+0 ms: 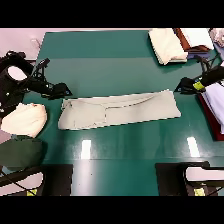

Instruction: Fold the shirts.

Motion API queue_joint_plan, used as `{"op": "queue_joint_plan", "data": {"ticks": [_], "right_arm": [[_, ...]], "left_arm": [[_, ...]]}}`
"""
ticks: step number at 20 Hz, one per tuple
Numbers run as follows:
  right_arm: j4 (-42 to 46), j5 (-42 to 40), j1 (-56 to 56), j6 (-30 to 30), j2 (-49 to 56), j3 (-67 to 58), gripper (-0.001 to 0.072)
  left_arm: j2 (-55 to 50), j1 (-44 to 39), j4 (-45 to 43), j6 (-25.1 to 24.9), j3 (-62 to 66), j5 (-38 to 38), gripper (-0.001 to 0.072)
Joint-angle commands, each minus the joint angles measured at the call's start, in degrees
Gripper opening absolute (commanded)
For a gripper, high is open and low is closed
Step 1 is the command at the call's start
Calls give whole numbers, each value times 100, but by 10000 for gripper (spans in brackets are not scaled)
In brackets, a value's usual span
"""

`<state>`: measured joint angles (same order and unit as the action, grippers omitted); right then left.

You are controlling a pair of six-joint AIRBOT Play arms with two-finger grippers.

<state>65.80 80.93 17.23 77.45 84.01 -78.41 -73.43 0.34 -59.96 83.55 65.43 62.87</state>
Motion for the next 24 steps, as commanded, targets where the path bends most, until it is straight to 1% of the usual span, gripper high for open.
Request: {"op": "queue_joint_plan", "data": {"ticks": [1, 2, 4, 7, 10, 12, 13, 14, 15, 16, 18, 20, 22, 24], "right_arm": [[-334, 48, 684, -461, 120, 352, 493], [-339, -39, 881, -568, 122, 588, 510], [-555, -81, 1228, -861, 293, 938, 510], [-1300, -114, 1390, -1213, 723, 1220, 501], [-1727, -192, 1167, -1283, 1145, 1233, 498], [-1821, -328, 903, -1303, 1300, 1233, 431], [-1816, -367, 787, -1318, 1316, 1233, 354], [-1825, -348, 675, -1467, 1292, 1228, 177], [-1823, -328, 608, -1508, 1226, 1215, 78], [-1829, -260, 579, -1561, 1117, 1126, 19], [-1864, -44, 518, -1558, 761, 820, 18], [-2262, 267, 367, -1508, 271, 358, 18], [-2699, 352, 98, -1276, -197, -81, 18], [-2903, 326, -267, -1010, -575, -501, 18]], "left_arm": [[-48, -2, 433, 33, 92, 129, 213], [-48, -42, 544, -17, 92, 85, 33], [-50, -302, 603, 2, 83, -149, 26], [-63, -999, 619, 131, 81, -697, 25], [-201, -1696, 627, 413, 87, -1235, 25], [-422, -2092, 658, 474, 87, -1523, 25], [-562, -2243, 726, 481, 87, -1631, 25], [-732, -2376, 918, 492, 90, -1725, 25], [-916, -2485, 1115, 490, 90, -1818, 25], [-1093, -2575, 1266, 490, 125, -1858, 25], [-1504, -2750, 1294, 487, 400, -1836, 25], [-1888, -2927, 1290, 487, 787, -1825, 25], [-2256, -3080, 1281, 490, 1178, -1770, 25], [-2527, -3200, 1281, 492, 1451, -1707, 25]]}}
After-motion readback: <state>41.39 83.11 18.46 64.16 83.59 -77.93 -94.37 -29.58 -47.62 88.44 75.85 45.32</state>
